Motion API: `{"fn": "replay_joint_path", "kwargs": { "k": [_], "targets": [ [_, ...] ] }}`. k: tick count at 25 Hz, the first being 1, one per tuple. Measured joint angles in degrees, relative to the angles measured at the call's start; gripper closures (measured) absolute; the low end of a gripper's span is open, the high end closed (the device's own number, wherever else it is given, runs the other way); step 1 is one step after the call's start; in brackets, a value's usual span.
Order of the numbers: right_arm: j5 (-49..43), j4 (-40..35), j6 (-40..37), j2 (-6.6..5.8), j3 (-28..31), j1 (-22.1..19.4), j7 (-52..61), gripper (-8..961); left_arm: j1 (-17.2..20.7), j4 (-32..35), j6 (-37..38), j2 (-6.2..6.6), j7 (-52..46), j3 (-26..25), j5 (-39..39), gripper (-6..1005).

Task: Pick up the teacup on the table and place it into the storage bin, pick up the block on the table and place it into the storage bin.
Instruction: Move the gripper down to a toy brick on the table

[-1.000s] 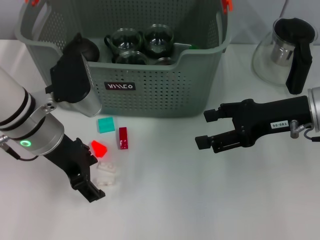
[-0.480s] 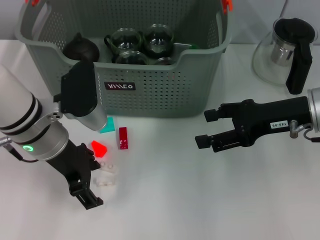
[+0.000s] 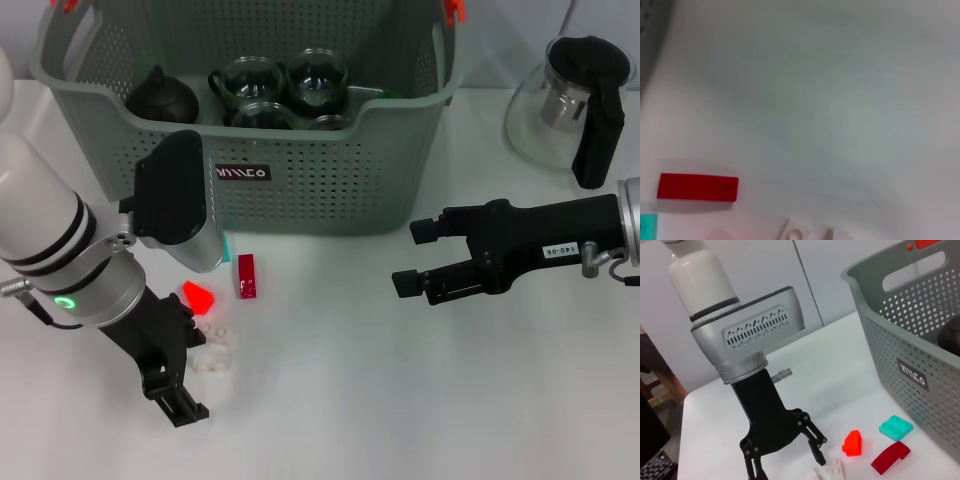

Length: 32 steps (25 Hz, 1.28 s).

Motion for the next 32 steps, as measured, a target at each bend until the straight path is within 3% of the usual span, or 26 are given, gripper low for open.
{"fn": "replay_joint_path", "kwargs": {
  "k": [32],
  "targets": [
    [0.0, 0.5, 0.0, -0.11, 0.1, 0.1, -0.1, 6, -0.6, -1.7, -4.6, -0.08, 0.1, 3.0, -0.8, 217]
  ]
}}
